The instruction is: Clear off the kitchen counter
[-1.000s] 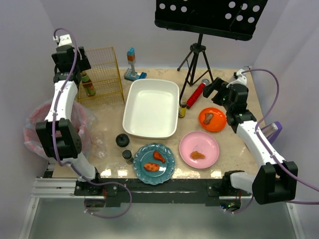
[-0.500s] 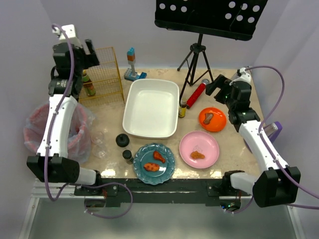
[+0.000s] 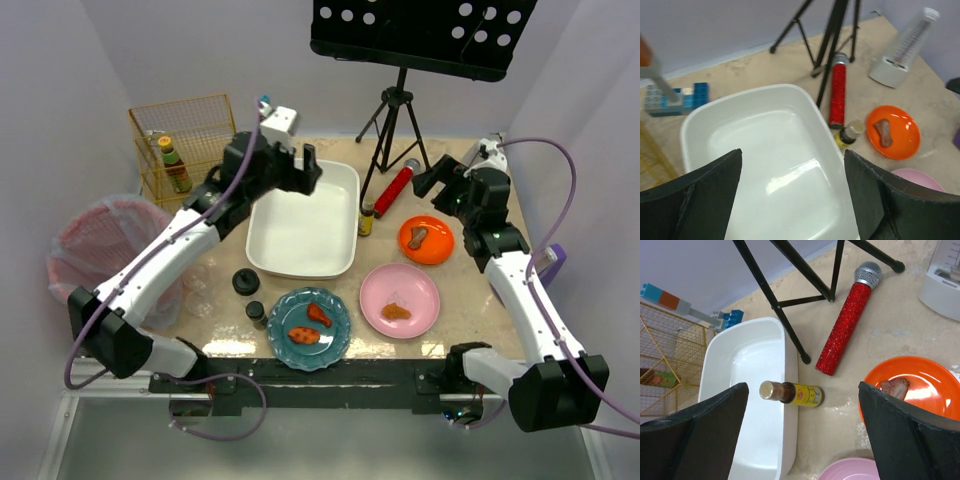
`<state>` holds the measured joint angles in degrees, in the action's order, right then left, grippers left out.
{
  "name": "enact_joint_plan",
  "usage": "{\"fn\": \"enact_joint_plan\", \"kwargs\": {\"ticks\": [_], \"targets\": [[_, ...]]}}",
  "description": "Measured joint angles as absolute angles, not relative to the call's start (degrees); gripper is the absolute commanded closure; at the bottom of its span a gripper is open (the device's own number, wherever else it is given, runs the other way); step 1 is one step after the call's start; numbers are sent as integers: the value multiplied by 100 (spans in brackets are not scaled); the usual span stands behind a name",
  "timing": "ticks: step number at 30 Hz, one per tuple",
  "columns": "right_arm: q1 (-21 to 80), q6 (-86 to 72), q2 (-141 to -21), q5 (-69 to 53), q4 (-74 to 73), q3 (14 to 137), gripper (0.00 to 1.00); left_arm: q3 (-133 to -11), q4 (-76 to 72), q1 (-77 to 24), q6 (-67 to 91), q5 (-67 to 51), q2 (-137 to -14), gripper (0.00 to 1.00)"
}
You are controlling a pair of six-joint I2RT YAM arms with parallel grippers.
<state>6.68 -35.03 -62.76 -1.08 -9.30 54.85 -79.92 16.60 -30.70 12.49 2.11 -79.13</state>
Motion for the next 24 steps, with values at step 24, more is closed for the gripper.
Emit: {"fn": "enact_joint_plan", "kwargs": {"ticks": [24], "targets": [[668, -3771, -5192, -54, -1385, 4571, 5, -8068, 40, -4554, 1262, -99, -10254, 14]]}}
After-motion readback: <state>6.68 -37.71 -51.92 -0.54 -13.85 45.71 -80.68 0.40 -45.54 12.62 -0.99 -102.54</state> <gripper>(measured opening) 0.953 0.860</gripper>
